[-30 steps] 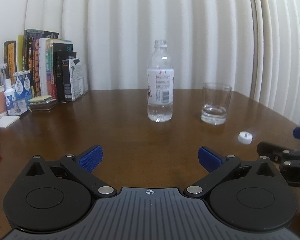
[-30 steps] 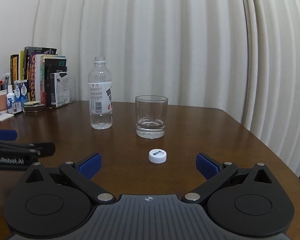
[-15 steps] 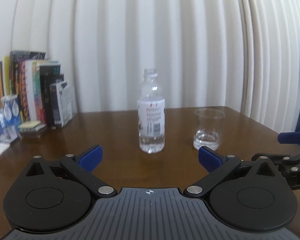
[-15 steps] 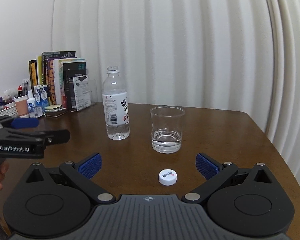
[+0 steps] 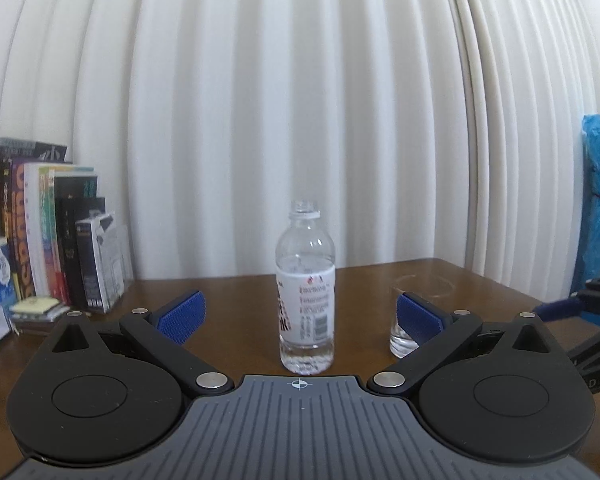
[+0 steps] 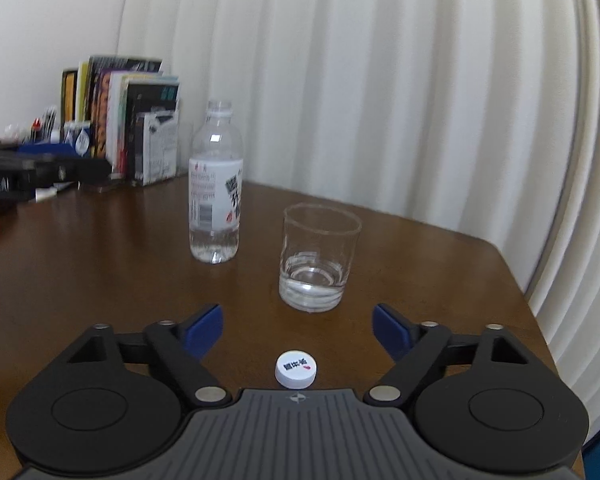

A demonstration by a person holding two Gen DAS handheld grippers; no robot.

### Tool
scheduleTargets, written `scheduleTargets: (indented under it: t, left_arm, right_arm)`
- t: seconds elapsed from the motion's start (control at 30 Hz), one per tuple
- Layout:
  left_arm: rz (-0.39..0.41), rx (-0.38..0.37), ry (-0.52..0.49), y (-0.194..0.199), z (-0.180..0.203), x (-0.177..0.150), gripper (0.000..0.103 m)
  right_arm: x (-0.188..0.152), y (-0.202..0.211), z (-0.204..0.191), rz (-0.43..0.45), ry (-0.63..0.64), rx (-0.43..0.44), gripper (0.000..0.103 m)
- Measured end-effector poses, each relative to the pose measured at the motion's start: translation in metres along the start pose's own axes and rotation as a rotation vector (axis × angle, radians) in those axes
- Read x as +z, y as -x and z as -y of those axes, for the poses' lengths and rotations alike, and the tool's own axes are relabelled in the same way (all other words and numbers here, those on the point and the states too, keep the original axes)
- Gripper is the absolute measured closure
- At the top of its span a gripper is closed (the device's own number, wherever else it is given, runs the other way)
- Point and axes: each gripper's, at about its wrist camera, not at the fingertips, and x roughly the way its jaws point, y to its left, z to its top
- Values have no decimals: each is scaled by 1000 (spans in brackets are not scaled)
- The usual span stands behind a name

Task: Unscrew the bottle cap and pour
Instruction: 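Close the right tool fingers around the white bottle cap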

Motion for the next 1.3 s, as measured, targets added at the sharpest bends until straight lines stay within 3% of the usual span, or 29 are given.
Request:
scheduleTargets:
  t: [0.2, 0.43, 0.57, 0.93, 1.1, 1.17, 1.3]
  left_arm:
    - [-2, -15, -20, -9, -9, 4, 0]
    - [-32, -36, -32, -21, -11, -4, 0]
    - [-50, -60, -36, -28, -8, -8, 0]
    - [-48, -73, -16, -38, -10, -15, 0]
    - [-47, -75, -7, -41, -11, -17, 0]
    - [-50, -83, -3, -42, -12, -17, 0]
    - [-66, -98, -2, -44, -12, -17, 0]
  right_arm:
    - [-6, -23, 3, -97, 53, 32, 43]
    - [-11, -33, 8, -134, 33, 43, 48]
    - [-14, -37, 14, -151, 8, 80, 61]
    - [-16, -44, 18, -165, 8, 93, 62]
    - [-15, -46, 17, -166, 8, 95, 64]
    - [-16, -46, 16, -169, 14, 94, 71]
    - [-16, -47, 15, -169, 19, 93, 71]
